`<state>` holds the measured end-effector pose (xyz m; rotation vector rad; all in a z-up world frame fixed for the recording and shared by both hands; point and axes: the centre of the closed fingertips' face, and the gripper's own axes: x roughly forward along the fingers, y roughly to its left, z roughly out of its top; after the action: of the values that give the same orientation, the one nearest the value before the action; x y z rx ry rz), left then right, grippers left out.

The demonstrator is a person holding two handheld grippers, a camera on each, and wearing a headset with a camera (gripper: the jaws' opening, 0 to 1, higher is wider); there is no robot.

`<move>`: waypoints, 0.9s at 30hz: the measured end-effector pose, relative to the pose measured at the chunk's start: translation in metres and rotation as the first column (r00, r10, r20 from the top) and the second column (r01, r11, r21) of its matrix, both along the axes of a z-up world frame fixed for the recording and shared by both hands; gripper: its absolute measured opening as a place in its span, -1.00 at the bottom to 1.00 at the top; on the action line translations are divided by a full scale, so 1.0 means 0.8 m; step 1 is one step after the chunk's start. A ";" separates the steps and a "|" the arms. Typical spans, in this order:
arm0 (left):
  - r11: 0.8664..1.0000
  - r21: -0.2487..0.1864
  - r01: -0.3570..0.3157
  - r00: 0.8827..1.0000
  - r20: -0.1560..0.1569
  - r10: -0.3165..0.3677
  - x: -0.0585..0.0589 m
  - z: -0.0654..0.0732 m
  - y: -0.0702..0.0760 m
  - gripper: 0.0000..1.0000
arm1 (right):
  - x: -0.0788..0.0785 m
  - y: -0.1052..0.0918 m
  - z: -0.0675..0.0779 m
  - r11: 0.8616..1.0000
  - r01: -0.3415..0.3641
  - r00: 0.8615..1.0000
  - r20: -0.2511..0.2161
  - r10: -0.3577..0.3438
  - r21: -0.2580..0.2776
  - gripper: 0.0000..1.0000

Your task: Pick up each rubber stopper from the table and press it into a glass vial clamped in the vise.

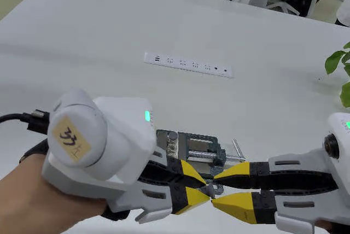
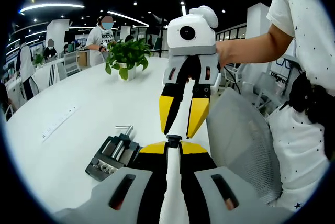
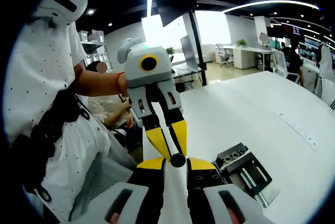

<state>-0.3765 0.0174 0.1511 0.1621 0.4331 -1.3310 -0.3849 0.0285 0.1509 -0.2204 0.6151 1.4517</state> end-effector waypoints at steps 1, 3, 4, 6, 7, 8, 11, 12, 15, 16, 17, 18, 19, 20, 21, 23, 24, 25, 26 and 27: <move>1.000 -0.001 0.003 1.000 0.001 -0.003 -0.001 0.001 0.000 -0.91 | 0.000 0.000 0.000 1.000 0.000 1.000 -0.001 0.000 0.002 -0.79; 1.000 -0.003 0.011 1.000 0.002 -0.011 -0.002 0.002 -0.001 -0.91 | 0.000 0.000 0.000 1.000 -0.002 1.000 0.000 0.002 0.002 -0.80; 1.000 -0.005 0.016 1.000 0.003 -0.016 -0.003 0.003 -0.001 -0.91 | 0.000 -0.001 0.000 1.000 -0.001 1.000 -0.002 0.001 0.002 -0.80; 1.000 -0.005 0.023 1.000 0.005 -0.023 -0.005 0.003 -0.002 -0.91 | 0.000 0.000 0.001 1.000 -0.003 1.000 -0.003 0.003 0.004 -0.81; 1.000 -0.003 0.025 1.000 0.007 -0.025 -0.005 0.003 -0.002 -0.91 | -0.001 0.000 0.001 1.000 -0.006 1.000 -0.004 0.006 0.005 -0.82; 1.000 -0.003 0.027 1.000 0.006 -0.027 -0.004 0.003 -0.002 -0.91 | -0.002 0.000 0.001 1.000 -0.009 1.000 -0.006 0.009 0.005 -0.83; 0.999 -0.002 0.032 0.999 0.009 -0.032 -0.004 0.003 -0.002 -0.91 | -0.002 0.000 0.001 1.000 -0.012 1.000 -0.009 0.012 0.010 -0.85; 0.999 -0.002 0.034 0.999 0.010 -0.034 -0.004 0.003 -0.002 -0.91 | -0.003 0.000 0.002 1.000 -0.013 1.000 -0.011 0.013 0.011 -0.85; 0.999 -0.003 0.040 0.999 0.010 -0.040 -0.005 0.004 -0.002 -0.91 | -0.004 0.000 0.002 1.000 -0.015 1.000 -0.018 0.015 0.015 -0.85; 0.999 -0.003 0.043 0.999 0.010 -0.043 -0.006 0.004 -0.002 -0.91 | -0.004 -0.001 0.002 1.000 -0.016 1.000 -0.020 0.017 0.015 -0.85; 0.999 -0.003 0.043 0.999 0.011 -0.043 -0.006 0.004 -0.002 -0.91 | -0.004 -0.001 0.002 1.000 -0.017 1.000 -0.019 0.018 0.015 -0.85; 0.999 -0.004 0.046 0.999 0.011 -0.046 -0.006 0.005 -0.002 -0.91 | -0.004 -0.001 0.003 1.000 -0.020 1.000 -0.019 0.020 0.016 -0.85; 0.999 -0.005 0.048 0.999 0.010 -0.048 -0.006 0.005 -0.002 -0.91 | -0.005 -0.001 0.003 1.000 -0.021 1.000 -0.019 0.021 0.016 -0.85; 0.999 -0.005 0.050 0.999 0.009 -0.050 -0.007 0.005 -0.003 -0.91 | -0.005 -0.001 0.003 1.000 -0.024 1.000 -0.019 0.024 0.015 -0.85; 0.999 -0.005 0.052 0.999 0.008 -0.052 -0.008 0.005 -0.003 -0.91 | -0.006 -0.001 0.003 1.000 -0.027 0.999 -0.019 0.027 0.015 -0.85; 0.998 -0.004 0.058 0.998 0.009 -0.058 -0.009 0.005 -0.002 -0.91 | -0.007 -0.001 0.003 0.999 -0.031 0.999 -0.023 0.032 0.016 -0.85; 0.998 -0.005 0.059 0.998 0.007 -0.059 -0.009 0.005 -0.002 -0.91 | -0.008 -0.001 0.003 0.999 -0.032 0.999 -0.024 0.033 0.017 -0.85; 0.998 -0.005 0.062 0.998 0.008 -0.062 -0.010 0.005 -0.002 -0.91 | -0.008 -0.001 0.004 0.999 -0.035 0.999 -0.023 0.036 0.019 -0.85; 0.998 -0.005 0.065 0.998 0.009 -0.065 -0.010 0.005 -0.002 -0.91 | -0.008 -0.001 0.004 0.999 -0.037 0.999 -0.024 0.038 0.019 -0.85; 0.998 -0.004 0.069 0.998 0.011 -0.068 -0.011 0.006 -0.002 -0.91 | -0.009 -0.001 0.004 0.999 -0.039 0.999 -0.028 0.039 0.020 -0.85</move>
<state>-0.3849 0.0159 0.1557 0.1814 0.4185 -1.3978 -0.3921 0.0280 0.1540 -0.1985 0.6224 1.4998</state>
